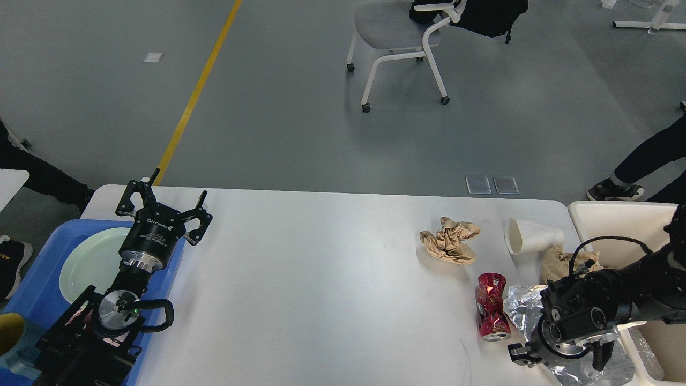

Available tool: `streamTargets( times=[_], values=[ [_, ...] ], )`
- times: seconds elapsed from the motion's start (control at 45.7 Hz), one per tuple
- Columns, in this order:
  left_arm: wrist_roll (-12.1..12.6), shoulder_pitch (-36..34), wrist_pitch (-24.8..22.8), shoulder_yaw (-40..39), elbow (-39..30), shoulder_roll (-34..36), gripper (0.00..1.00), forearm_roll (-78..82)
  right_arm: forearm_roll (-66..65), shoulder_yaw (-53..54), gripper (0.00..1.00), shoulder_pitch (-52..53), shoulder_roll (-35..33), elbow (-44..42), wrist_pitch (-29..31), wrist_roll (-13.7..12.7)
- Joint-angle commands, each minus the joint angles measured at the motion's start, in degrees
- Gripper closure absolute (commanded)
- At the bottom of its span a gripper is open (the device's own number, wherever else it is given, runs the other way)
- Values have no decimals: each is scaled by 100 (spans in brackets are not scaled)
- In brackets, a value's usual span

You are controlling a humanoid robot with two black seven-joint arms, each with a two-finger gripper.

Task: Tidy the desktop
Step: 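Lower the right gripper onto the silver foil pouch and grasp it, then lift the foil pouch with the right gripper and drop it into the white bin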

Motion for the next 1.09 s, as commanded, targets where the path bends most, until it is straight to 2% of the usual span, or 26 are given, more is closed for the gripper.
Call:
streamTargets(
  times=[0.0, 0.46, 0.679, 0.788, 1.073],
  values=[
    [-1, 0, 0, 0, 0, 0, 4, 0, 89, -4, 100, -1, 1, 0, 13, -7],
    [-1, 0, 0, 0, 0, 0, 4, 0, 722, 40, 100, 262, 1, 140, 215, -7],
    [-1, 0, 0, 0, 0, 0, 4, 0, 906, 40, 100, 1246, -131, 808, 619, -15],
    [8, 0, 0, 0, 0, 0, 4, 0, 1371, -21, 100, 2079, -315, 1054, 1399, -24],
    [-1, 0, 0, 0, 0, 0, 4, 0, 2348, -495, 100, 4488, -571, 1476, 2851, -24]
  ],
)
